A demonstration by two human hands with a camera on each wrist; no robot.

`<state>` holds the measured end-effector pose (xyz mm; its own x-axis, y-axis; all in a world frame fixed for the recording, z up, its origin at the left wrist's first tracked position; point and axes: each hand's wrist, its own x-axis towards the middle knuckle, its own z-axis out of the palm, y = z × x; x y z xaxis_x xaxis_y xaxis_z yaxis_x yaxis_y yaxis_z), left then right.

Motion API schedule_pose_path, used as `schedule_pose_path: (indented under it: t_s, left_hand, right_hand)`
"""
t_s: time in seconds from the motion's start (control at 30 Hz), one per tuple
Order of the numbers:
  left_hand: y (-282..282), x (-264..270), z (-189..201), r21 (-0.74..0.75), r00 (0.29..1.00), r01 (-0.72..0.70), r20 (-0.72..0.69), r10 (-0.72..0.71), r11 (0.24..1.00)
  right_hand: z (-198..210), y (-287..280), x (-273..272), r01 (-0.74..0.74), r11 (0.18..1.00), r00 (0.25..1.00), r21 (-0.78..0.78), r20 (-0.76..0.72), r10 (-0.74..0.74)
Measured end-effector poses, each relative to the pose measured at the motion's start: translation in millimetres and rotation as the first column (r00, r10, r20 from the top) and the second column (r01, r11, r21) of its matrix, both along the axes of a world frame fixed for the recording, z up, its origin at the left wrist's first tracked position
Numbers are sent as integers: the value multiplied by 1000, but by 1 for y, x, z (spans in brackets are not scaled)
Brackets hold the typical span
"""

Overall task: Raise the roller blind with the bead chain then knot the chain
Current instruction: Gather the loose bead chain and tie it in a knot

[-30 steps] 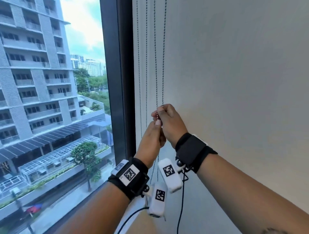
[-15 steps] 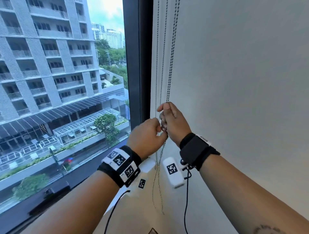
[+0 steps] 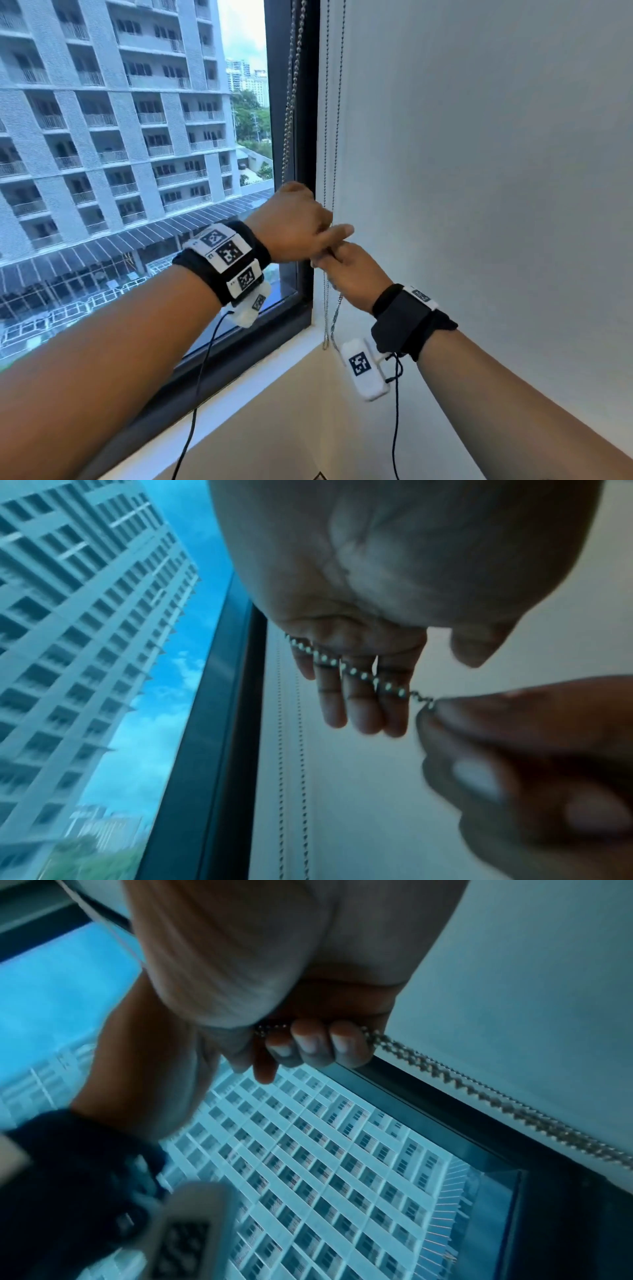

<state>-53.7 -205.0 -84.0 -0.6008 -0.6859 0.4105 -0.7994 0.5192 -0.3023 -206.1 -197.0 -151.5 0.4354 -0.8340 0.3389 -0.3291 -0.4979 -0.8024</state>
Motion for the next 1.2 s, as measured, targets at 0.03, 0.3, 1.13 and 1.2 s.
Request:
schedule_pose_path:
  t_s: [0.03,0.3,1.13,1.2]
  left_hand:
    - [0,7,-1,16,998,21,-67,-20,1000]
    - [31,14,-17,-128,510,74,-847,-147,989]
    - [58,-51,26,47,-571,565,-698,431,824]
    - [59,-52,29,113,-473,483,-801,367,868]
  right_hand:
    - [7,2,-7,1,999,997,44,75,-5]
    - [81,2,-31,-151,975,940,162,329,91]
    - [152,8,1,160,973,979,-164,155,-135]
    - [156,11,3,169,971,981,-167,123,-150]
